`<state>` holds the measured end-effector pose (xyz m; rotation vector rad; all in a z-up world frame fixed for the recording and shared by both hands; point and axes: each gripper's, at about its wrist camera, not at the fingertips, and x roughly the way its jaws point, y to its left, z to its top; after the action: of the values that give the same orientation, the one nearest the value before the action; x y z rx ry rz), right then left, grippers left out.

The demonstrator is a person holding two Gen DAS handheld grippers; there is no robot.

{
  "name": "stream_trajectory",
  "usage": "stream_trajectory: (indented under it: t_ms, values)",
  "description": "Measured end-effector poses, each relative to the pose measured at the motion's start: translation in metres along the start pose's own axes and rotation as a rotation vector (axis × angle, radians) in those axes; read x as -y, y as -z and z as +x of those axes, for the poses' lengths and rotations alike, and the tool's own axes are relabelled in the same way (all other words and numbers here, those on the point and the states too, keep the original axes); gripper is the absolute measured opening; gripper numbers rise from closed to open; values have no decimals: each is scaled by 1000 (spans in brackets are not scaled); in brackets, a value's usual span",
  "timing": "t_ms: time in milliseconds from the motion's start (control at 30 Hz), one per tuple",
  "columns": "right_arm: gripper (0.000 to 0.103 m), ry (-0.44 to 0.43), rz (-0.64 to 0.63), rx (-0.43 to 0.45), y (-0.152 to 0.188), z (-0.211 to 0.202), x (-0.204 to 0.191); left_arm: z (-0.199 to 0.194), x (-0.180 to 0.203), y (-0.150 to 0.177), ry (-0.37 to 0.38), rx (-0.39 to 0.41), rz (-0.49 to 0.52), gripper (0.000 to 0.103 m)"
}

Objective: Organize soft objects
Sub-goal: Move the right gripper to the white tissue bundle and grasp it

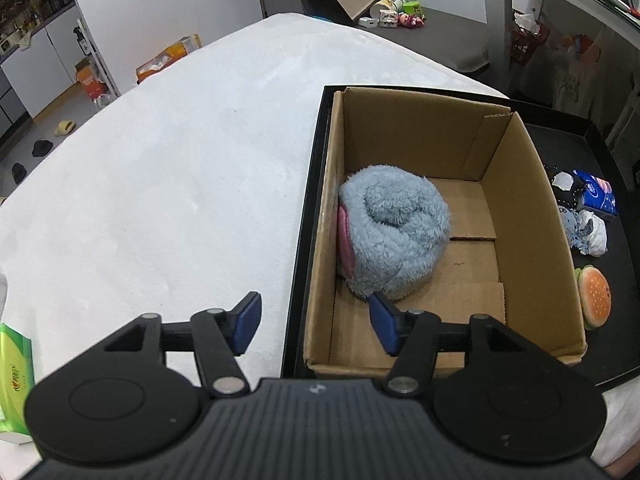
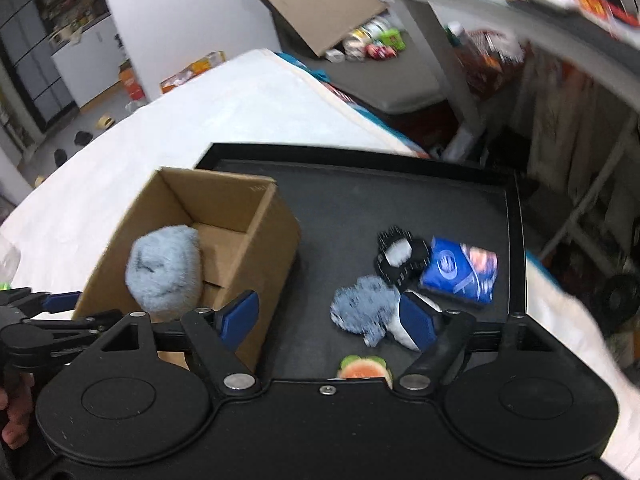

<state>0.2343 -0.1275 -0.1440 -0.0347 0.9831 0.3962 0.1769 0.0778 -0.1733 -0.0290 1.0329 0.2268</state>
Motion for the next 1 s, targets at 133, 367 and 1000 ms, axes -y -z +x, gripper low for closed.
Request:
stream_trajectory:
  t_ms: [133, 367, 1000]
  values:
    - [77, 8, 24, -18, 6, 11, 13, -2, 2, -1, -16, 8, -4, 62]
    - [77, 31, 61, -45, 10, 25, 31, 0, 9, -3, -44, -6, 23, 64]
    - [67, 76, 222, -164, 18, 76, 77, 11, 21, -8, -89, -61, 58, 64]
